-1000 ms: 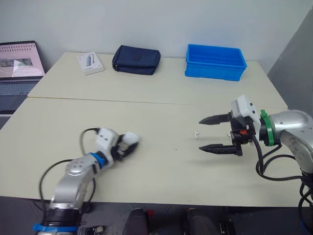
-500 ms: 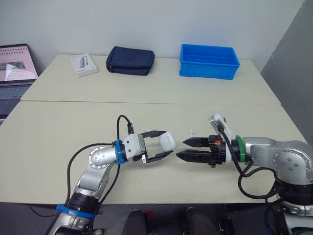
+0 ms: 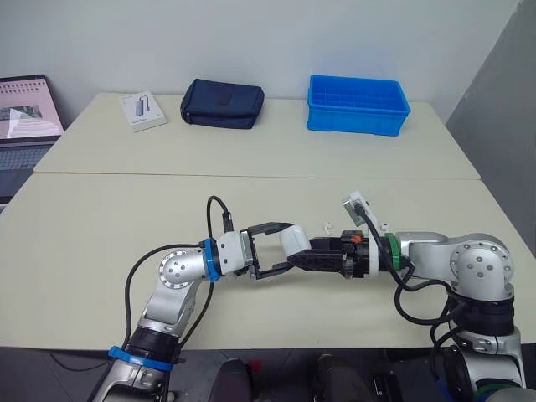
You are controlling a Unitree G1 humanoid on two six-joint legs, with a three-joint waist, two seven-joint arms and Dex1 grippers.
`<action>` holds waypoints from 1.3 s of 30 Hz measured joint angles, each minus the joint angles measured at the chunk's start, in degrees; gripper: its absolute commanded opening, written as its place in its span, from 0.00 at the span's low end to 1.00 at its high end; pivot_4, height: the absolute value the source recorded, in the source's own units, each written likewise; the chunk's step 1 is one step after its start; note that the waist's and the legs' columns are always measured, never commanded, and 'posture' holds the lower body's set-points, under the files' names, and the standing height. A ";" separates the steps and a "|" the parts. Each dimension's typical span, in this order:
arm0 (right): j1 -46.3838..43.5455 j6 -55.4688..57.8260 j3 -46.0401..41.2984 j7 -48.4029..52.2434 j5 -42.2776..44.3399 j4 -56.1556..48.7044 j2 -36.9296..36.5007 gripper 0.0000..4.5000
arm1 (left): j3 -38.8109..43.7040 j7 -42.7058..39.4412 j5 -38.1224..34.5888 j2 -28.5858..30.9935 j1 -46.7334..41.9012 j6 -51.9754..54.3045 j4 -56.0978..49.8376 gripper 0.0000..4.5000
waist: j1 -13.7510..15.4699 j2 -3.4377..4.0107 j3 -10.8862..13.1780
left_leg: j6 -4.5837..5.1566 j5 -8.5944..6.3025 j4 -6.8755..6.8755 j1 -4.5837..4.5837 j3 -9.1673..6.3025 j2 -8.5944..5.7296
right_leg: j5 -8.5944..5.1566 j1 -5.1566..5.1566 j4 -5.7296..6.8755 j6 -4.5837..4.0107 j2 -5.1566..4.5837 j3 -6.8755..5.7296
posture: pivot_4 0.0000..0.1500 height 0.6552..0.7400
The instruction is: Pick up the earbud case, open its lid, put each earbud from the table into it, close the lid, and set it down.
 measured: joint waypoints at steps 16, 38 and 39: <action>-1.61 0.03 1.33 0.50 -0.07 3.40 -0.61 0.17 | -0.34 0.76 0.33 -0.97 -0.10 -1.23 0.10 0.62 | -0.01 0.00 0.00 | 0.01 0.00 -0.01 -0.01 0.00 0.01 | 0.00 -0.02 -0.02 0.00 0.01 0.01 | 1.00 0.91; -8.38 -27.65 31.75 26.22 -32.92 -8.10 -29.60 0.17 | -2.00 -0.40 -9.16 15.89 -6.25 56.95 -14.64 1.00 | -0.46 0.09 0.07 | 0.02 -0.01 -0.02 -0.86 -0.10 0.07 | -0.05 -0.84 -0.17 0.05 0.15 -0.01 | 1.00 0.91; -8.50 -29.64 32.82 27.31 -35.08 -8.49 -29.86 0.17 | -2.58 0.29 -9.00 15.89 -6.90 58.14 -16.12 1.00 | -0.40 0.09 0.07 | 0.02 -0.02 -0.02 -0.86 -0.10 0.07 | -0.05 -0.83 -0.17 0.06 0.16 -0.01 | 1.00 0.91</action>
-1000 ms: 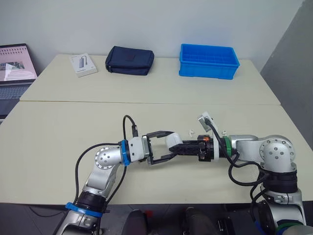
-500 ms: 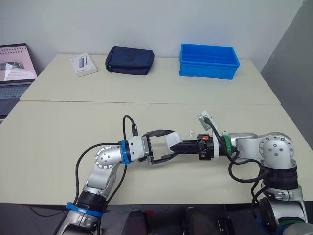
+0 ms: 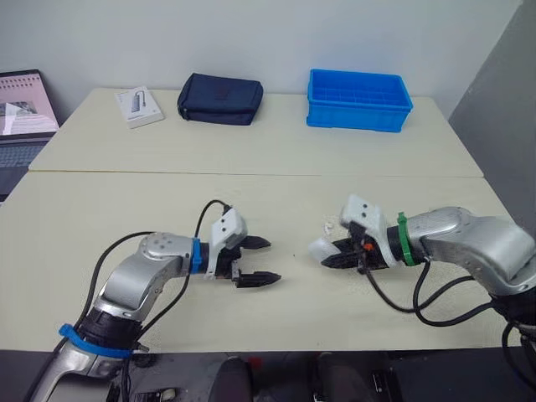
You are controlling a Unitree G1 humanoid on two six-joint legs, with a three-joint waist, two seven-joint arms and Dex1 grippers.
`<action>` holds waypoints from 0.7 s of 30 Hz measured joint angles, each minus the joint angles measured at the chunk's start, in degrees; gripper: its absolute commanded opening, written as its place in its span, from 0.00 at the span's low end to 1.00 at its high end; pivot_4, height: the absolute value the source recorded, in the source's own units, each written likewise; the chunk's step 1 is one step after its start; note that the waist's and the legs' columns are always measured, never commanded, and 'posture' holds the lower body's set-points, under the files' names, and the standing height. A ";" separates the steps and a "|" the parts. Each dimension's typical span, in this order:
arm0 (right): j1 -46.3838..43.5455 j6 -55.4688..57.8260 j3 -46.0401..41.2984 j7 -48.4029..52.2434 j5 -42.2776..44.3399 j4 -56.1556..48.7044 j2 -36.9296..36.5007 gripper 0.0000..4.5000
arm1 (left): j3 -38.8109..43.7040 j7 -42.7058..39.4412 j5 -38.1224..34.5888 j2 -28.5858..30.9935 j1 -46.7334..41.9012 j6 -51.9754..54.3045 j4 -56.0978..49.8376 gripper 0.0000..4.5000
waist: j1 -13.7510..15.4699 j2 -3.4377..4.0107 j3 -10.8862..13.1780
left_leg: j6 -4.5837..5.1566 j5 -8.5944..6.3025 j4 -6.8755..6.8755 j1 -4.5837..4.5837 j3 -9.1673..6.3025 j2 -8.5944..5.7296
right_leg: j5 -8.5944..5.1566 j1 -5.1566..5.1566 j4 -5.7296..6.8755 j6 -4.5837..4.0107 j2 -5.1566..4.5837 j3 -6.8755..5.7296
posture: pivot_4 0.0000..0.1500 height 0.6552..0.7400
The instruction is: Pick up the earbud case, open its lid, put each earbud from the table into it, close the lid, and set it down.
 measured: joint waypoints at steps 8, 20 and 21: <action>-1.47 -3.31 1.20 4.44 -5.73 -0.27 2.02 0.17 | -5.61 4.95 2.54 -2.77 -2.89 3.66 -5.77 1.00 | 0.27 -0.02 0.01 | 0.00 0.01 0.08 0.03 -0.01 -0.01 | 0.00 0.01 0.14 -0.01 0.00 0.00 | 1.00 0.91; -2.81 -2.93 1.20 8.28 -8.38 -0.60 3.37 0.17 | -6.34 2.55 4.61 -5.13 -7.09 -2.52 0.46 1.00 | 0.36 -0.02 0.01 | 0.00 0.01 0.12 0.04 -0.02 -0.02 | 0.01 0.02 0.20 -0.03 0.01 0.03 | 1.00 0.91; -2.81 -2.93 1.20 8.67 -8.52 -0.78 3.38 0.17 | -6.34 2.13 4.60 -5.24 -7.25 -2.80 0.87 1.00 | 0.36 -0.02 0.01 | 0.00 0.01 0.12 0.04 -0.02 -0.02 | 0.04 0.02 0.22 -0.07 0.01 0.03 | 1.00 0.91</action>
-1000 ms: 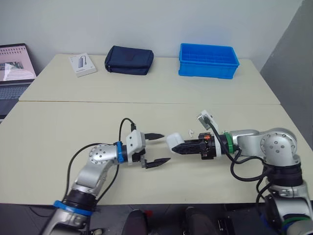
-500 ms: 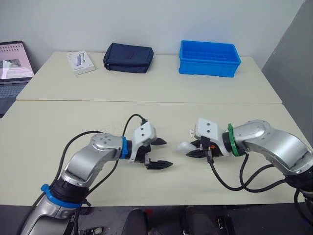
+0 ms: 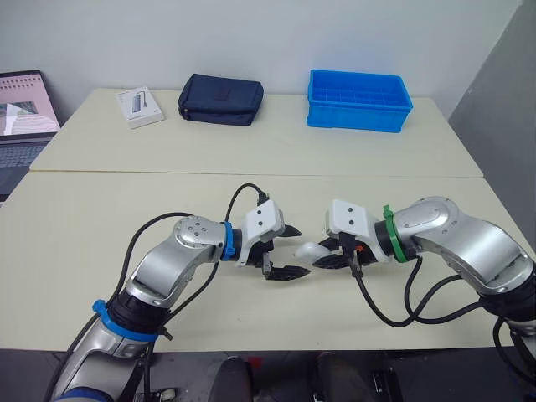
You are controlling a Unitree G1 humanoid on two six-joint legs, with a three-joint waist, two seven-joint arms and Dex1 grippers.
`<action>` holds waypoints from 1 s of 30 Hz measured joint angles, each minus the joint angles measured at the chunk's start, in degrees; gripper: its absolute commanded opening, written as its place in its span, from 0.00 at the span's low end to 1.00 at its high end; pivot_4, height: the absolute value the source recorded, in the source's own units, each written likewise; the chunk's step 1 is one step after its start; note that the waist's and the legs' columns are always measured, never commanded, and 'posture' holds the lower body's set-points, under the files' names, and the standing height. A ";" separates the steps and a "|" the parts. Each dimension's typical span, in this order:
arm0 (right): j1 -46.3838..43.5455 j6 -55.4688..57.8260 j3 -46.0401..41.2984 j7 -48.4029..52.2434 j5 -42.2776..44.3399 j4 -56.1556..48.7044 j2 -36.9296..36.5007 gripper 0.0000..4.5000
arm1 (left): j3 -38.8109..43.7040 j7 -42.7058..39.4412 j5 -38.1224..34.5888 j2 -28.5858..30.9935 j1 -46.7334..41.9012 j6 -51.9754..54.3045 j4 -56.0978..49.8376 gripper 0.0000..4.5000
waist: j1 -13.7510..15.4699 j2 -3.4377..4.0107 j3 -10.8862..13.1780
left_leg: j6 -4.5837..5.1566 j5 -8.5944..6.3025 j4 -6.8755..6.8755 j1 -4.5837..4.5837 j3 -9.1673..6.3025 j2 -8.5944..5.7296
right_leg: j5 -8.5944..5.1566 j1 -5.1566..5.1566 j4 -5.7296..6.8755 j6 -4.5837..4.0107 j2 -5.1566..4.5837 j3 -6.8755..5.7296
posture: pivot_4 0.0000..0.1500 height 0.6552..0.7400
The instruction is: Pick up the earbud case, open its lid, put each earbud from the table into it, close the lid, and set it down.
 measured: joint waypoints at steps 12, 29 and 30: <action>0.02 0.00 0.00 1.77 -1.88 -0.58 0.03 0.17 | 0.05 -3.22 -1.41 -0.77 -0.67 0.45 0.25 0.65 | -0.01 0.00 0.00 | 0.00 0.00 0.17 0.00 -0.02 0.00 | 0.00 0.03 0.10 0.00 0.00 0.01 | 1.00 0.91; 0.57 -2.05 0.00 4.88 -3.83 -0.89 -0.12 0.65 | -0.08 -2.93 -1.59 -1.65 -0.66 1.41 0.23 0.17 | -0.01 0.00 0.00 | 0.01 0.00 0.51 -0.02 -0.08 0.00 | 0.00 0.17 0.17 0.01 0.02 0.01 | 1.00 0.91; 0.71 -2.16 0.01 4.97 -3.97 -1.02 -0.12 0.73 | -0.07 -2.80 -1.60 -1.65 -0.62 1.50 0.23 0.17 | 0.00 0.00 0.00 | 0.01 0.00 0.53 -0.02 -0.08 0.00 | 0.00 0.17 0.18 0.01 0.03 0.02 | 1.00 0.91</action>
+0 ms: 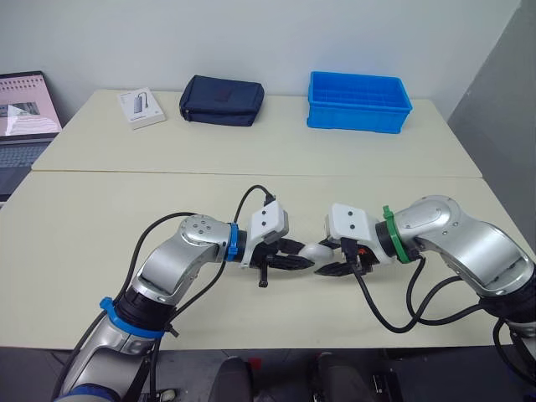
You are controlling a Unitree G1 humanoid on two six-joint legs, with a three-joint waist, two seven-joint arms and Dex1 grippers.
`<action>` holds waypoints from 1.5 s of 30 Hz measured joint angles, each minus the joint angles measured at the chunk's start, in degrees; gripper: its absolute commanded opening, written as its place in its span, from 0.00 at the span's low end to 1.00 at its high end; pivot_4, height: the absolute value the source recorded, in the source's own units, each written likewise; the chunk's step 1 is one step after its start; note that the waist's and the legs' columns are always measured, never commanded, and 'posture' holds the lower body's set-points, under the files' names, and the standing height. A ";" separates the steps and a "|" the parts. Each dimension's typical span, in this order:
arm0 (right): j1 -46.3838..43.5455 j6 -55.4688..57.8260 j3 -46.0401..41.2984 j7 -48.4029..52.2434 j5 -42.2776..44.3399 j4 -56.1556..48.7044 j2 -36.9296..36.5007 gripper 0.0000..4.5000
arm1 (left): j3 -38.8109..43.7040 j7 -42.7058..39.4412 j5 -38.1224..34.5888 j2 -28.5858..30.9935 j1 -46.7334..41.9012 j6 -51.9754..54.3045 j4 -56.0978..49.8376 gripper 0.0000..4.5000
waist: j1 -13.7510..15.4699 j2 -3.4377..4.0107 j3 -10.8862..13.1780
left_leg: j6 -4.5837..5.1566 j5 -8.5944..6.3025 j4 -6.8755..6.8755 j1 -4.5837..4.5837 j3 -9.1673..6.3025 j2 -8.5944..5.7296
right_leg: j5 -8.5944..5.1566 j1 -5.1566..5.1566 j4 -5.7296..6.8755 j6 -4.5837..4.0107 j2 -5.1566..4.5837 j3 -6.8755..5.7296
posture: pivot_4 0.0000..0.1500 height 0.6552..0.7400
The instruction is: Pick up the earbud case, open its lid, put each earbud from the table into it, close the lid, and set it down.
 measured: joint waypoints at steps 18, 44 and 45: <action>9.88 -19.57 -10.93 0.56 -1.47 -1.11 0.48 1.00 | 11.79 1.00 -9.17 -5.95 18.60 -10.24 -0.71 0.17 | 0.09 0.00 0.00 | 0.01 -0.01 0.25 0.04 -0.02 0.01 | 0.16 0.13 0.03 0.07 0.04 0.08 | 1.00 0.91; 3.40 -13.68 -10.04 -0.70 -1.97 3.05 6.15 1.00 | 9.52 -0.55 -5.15 -3.79 19.42 -16.56 -0.23 0.17 | 0.08 0.01 -0.01 | 0.03 0.00 0.24 0.02 -0.01 0.03 | 0.26 0.10 0.00 0.04 0.10 0.13 | 1.00 0.91; 3.41 -13.63 -10.26 -0.73 -1.91 3.05 6.15 1.00 | 9.51 -0.56 -5.15 -3.79 19.46 -16.56 -0.23 0.17 | 0.08 0.01 -0.01 | 0.03 0.00 0.24 0.02 -0.01 0.03 | 0.26 0.10 0.00 0.04 0.10 0.12 | 1.00 0.91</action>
